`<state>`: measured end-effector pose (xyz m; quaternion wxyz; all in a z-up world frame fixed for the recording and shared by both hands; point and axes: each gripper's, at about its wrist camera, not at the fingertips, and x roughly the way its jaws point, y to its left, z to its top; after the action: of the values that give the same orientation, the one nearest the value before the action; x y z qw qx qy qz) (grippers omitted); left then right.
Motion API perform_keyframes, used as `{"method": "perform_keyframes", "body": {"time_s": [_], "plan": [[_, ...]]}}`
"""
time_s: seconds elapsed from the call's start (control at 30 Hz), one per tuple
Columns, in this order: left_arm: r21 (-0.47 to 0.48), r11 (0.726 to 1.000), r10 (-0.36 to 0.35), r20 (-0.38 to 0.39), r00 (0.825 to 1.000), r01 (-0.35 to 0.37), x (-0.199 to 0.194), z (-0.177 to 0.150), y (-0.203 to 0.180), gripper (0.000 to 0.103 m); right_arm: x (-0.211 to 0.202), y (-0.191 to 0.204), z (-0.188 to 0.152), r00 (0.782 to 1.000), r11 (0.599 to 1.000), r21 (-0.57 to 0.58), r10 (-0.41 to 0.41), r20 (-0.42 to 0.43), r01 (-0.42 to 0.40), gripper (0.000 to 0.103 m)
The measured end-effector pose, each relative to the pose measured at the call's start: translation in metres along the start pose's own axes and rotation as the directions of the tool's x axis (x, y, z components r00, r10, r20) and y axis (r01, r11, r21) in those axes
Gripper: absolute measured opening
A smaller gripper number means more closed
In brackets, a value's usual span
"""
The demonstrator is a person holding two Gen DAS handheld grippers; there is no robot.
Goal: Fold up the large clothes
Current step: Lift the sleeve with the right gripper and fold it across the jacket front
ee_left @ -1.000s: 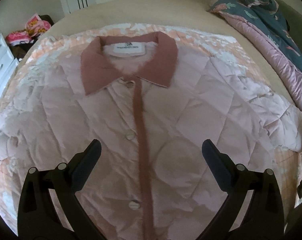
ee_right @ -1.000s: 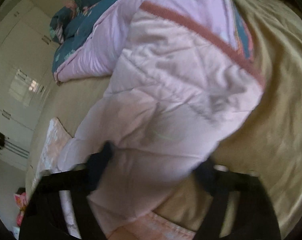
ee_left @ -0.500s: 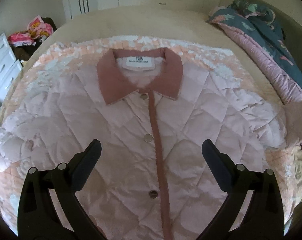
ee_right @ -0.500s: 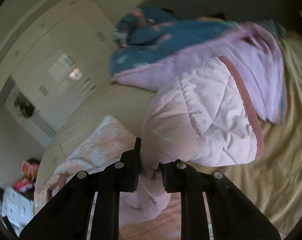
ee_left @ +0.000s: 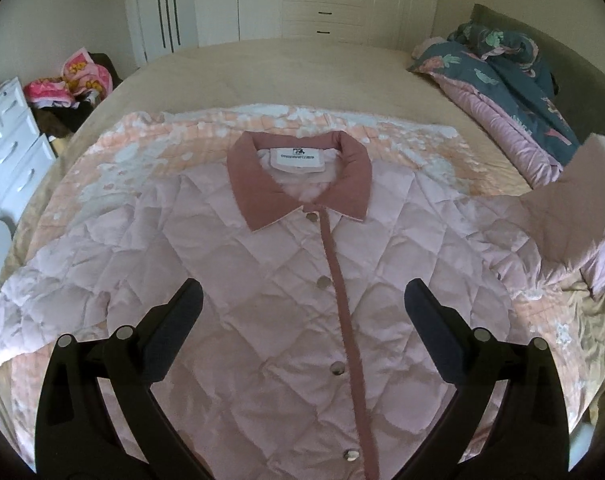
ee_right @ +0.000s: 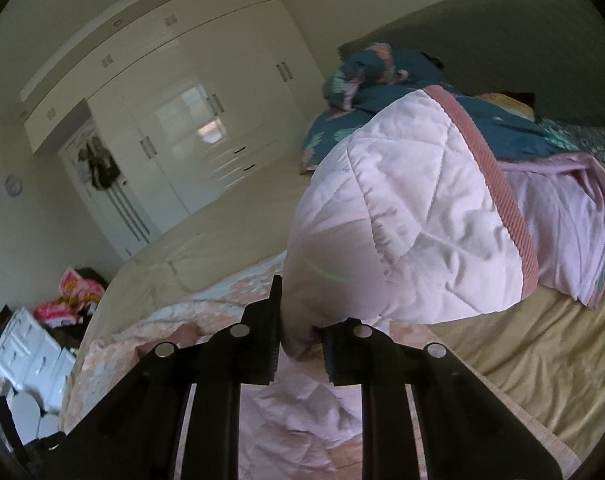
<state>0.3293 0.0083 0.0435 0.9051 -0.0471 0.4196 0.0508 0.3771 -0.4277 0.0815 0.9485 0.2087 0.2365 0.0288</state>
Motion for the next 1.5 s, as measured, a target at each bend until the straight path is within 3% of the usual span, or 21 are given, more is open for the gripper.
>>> {"method": "perform_keyframes", "body": {"time_s": [0.3, 0.5, 0.77, 1.5], "plan": [[-0.036, 0.999, -0.021, 0.038, 0.999, 0.022, -0.022, 0.005, 0.024, 0.095, -0.007, 0.065, -0.001, 0.999, 0.991, -0.129, 0.043, -0.014, -0.045, 0.016], [-0.025, 1.000, -0.011, 0.050, 0.999, 0.012, -0.034, 0.008, 0.040, 0.095, -0.004, 0.100, -0.005, 0.997, 0.984, -0.162, 0.076, -0.023, -0.078, 0.016], [-0.086, 0.996, 0.005, 0.059, 0.998, 0.000, -0.042, 0.013, 0.078, 0.095, 0.005, 0.156, -0.013, 0.991, 0.969, -0.209, 0.125, -0.041, -0.131, 0.016], [-0.203, 0.979, 0.009, 0.045, 0.999, 0.000, -0.035, 0.008, 0.147, 0.095, 0.046, 0.254, -0.074, 0.968, 0.921, -0.304, 0.211, -0.137, -0.244, 0.016]]}}
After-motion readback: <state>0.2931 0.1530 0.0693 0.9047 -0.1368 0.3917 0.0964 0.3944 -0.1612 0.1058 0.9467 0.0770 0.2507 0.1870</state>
